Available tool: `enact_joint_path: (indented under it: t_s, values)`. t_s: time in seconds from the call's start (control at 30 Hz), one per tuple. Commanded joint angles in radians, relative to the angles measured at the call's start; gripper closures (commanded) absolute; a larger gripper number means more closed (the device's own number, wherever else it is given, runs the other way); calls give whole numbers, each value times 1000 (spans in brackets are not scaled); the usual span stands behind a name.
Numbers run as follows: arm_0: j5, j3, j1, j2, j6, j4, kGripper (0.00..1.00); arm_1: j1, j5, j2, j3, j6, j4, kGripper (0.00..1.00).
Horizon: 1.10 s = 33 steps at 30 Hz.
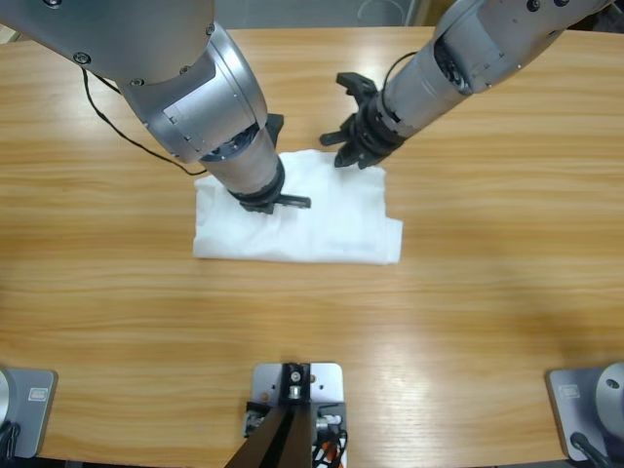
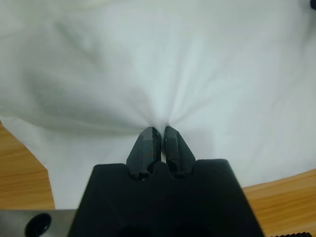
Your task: Fold clothes
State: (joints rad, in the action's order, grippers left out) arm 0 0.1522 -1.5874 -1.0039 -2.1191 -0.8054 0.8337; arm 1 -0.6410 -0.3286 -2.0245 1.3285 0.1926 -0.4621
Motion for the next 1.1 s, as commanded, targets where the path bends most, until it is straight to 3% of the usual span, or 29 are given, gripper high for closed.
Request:
enact_joint_path:
  t_s: [0.03, 0.3, 0.6, 0.9, 1.0, 1.03, 1.1]
  values:
    - [-8, -4, -10, -53, 8, 8, 1000, -22, 21, -20, -51, 50, -15, 1000]
    - [-8, -12, -10, -60, 9, 8, 1000, -29, 30, -36, -46, 79, -32, 1000]
    - [-8, -13, -10, -55, 9, 10, 1000, -45, 23, -173, -34, 79, -8, 1000]
    - [-6, -9, -10, 53, 2, 26, 1000, -45, 28, -213, -30, 80, -9, 1000]
    - [30, -11, -10, 61, 28, 53, 251, -45, 28, -214, -30, 82, -10, 1000]
    - [39, -13, -10, 61, 48, 54, 69, -45, 26, -214, -31, 82, -10, 1000]
    - [61, -13, -10, 62, 65, 66, 4, -45, 29, -215, -29, 82, -10, 1000]
